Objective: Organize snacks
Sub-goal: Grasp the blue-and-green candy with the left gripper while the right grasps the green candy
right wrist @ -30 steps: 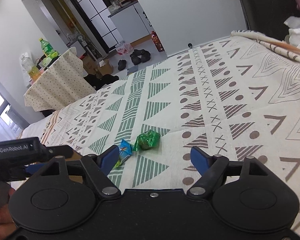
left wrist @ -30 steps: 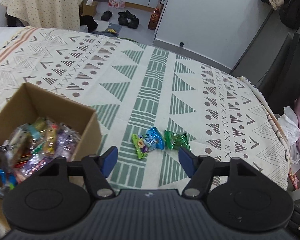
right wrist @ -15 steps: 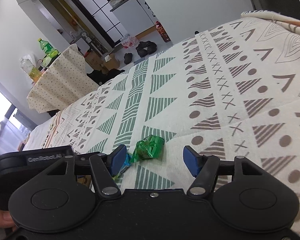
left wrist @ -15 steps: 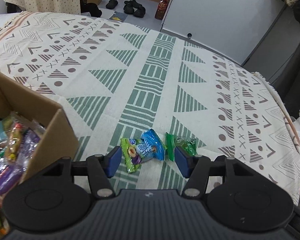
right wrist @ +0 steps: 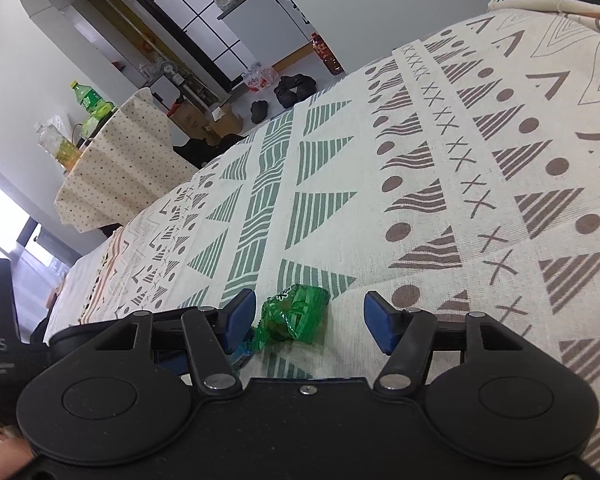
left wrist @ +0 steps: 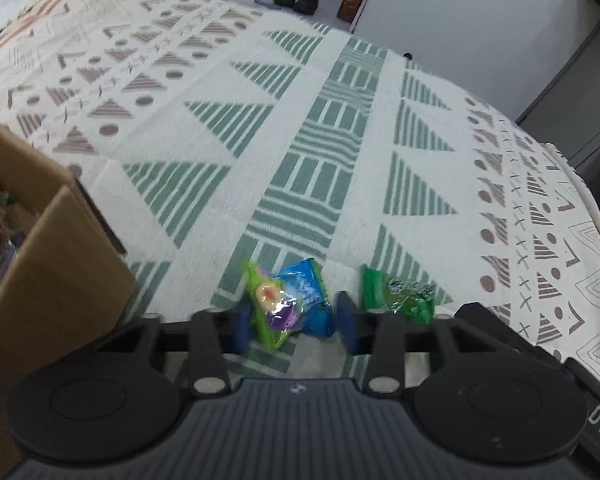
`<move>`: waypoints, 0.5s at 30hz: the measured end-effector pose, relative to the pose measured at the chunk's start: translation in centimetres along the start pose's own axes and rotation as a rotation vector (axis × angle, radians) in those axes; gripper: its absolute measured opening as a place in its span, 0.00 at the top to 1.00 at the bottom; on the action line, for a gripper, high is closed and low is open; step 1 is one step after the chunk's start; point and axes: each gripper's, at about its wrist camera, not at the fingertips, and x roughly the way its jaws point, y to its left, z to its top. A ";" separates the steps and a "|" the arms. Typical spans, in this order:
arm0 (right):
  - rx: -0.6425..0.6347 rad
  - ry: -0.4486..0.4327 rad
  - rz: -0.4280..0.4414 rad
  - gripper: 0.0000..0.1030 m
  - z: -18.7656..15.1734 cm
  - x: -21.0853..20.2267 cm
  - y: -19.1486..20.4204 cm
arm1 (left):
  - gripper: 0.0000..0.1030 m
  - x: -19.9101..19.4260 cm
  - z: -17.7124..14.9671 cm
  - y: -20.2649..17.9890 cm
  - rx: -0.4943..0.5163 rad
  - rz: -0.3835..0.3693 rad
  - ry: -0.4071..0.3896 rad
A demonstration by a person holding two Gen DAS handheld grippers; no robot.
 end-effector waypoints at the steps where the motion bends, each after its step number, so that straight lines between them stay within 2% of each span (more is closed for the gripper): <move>1: 0.002 0.003 0.002 0.41 0.0 0.1 0.0 | 0.69 0.0 0.0 0.1 0.001 -0.002 -0.005; 5: -0.002 0.015 0.011 0.41 -0.1 0.7 0.2 | 0.74 -0.7 0.2 0.1 0.007 -0.002 -0.033; 15: -0.002 0.039 0.013 0.41 0.0 3.0 0.9 | 0.74 -2.9 1.6 0.6 0.002 -0.002 -0.103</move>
